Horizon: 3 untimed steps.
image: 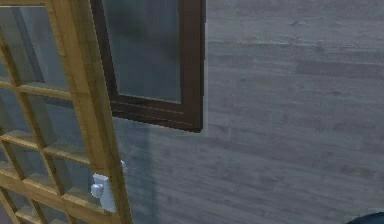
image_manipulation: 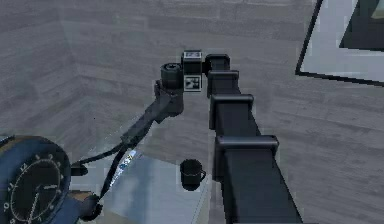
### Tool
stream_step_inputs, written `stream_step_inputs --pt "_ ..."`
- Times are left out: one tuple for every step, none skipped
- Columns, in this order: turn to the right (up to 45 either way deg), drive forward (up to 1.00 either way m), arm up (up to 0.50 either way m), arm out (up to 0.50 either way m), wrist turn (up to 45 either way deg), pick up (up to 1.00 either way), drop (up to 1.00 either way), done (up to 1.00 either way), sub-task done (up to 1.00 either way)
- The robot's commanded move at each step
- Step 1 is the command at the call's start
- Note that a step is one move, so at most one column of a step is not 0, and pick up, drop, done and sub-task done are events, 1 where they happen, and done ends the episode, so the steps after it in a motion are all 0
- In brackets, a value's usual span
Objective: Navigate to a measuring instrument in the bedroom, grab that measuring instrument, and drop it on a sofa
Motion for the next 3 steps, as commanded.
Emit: stream_step_inputs --pt "0.0 0.00 0.00 -0.24 0.0 0.00 0.00 0.00 0.00" --pt "-45.0 0.00 0.00 0.00 0.0 0.00 0.00 0.00 0.00" --pt "-45.0 0.00 0.00 0.00 0.0 0.00 0.00 0.00 0.00"
